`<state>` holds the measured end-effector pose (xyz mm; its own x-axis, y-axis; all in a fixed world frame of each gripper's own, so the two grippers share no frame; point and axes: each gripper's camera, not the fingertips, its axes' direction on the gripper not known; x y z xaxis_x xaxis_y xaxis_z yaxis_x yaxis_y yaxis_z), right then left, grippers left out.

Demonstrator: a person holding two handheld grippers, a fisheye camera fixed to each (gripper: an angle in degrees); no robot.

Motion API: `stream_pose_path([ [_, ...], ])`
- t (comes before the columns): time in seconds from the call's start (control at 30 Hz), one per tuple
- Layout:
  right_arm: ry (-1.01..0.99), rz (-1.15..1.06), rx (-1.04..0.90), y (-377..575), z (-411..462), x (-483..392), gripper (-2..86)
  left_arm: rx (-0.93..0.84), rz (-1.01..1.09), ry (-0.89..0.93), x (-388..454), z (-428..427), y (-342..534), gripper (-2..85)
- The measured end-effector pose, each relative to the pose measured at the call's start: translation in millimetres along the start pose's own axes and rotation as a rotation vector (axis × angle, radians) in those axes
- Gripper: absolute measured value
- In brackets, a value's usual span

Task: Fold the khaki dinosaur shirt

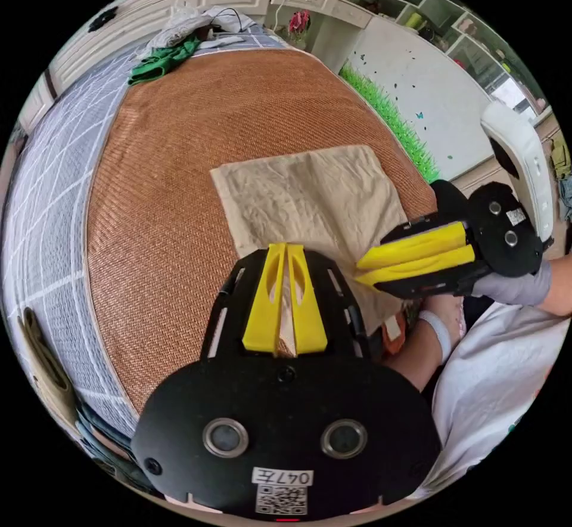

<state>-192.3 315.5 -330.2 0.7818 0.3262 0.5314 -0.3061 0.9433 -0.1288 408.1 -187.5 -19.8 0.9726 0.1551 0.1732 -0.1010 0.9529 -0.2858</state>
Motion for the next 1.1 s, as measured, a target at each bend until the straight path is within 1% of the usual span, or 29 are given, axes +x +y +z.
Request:
stream_pose_path([
  [0.03,-0.038,0.016,0.032,9,-7,6,-0.1,0.020,-0.019,0.007,-3,-3,5,-1.0],
  [0.1,-0.046,0.055,0.117,27,-22,17,-0.1,0.096,-0.099,0.039,-17,-12,25,-1.0],
  [0.17,-0.002,0.089,0.197,49,-40,30,0.5,0.143,-0.152,0.058,-28,-17,40,-1.0],
  [0.27,0.067,0.116,0.224,70,-49,40,1.6,0.192,-0.181,0.099,-37,-19,60,-0.9],
  [0.43,0.126,0.235,0.203,98,-50,57,3.1,0.218,-0.059,0.101,-23,-19,81,0.5],
  [0.5,0.121,0.270,0.197,108,-50,61,3.8,0.193,0.010,0.080,-13,-18,89,3.0],
  [0.6,0.078,0.269,0.158,116,-44,60,5.5,0.154,0.032,0.033,-9,-21,99,4.5],
  [0.63,0.086,0.185,0.160,117,-44,47,6.3,0.148,0.019,0.026,-10,-23,101,4.7],
  [0.67,0.125,0.034,0.181,117,-45,23,6.8,0.151,-0.009,0.020,-15,-29,108,4.6],
  [0.7,0.143,-0.057,0.195,118,-45,9,7.0,0.176,-0.026,0.036,-22,-37,118,4.5],
  [0.73,0.164,-0.231,0.208,119,-43,-19,7.1,0.193,-0.032,0.053,-26,-41,124,4.4],
  [0.77,0.171,-0.359,0.195,118,-37,-42,7.2,0.225,-0.047,0.102,-38,-48,136,4.3],
  [0.87,0.238,-0.539,0.145,105,-9,-81,7.1,0.313,-0.140,0.223,-79,-61,170,4.1],
  [1.0,0.240,-0.645,0.107,83,23,-99,7.2,0.492,-0.324,0.372,-135,-63,224,3.7],
  [1.03,0.250,-0.664,0.100,78,32,-102,7.4,0.508,-0.346,0.387,-141,-60,231,3.5],
  [1.1,0.278,-0.691,0.090,71,45,-104,7.8,0.549,-0.459,0.443,-168,-48,256,1.9],
])
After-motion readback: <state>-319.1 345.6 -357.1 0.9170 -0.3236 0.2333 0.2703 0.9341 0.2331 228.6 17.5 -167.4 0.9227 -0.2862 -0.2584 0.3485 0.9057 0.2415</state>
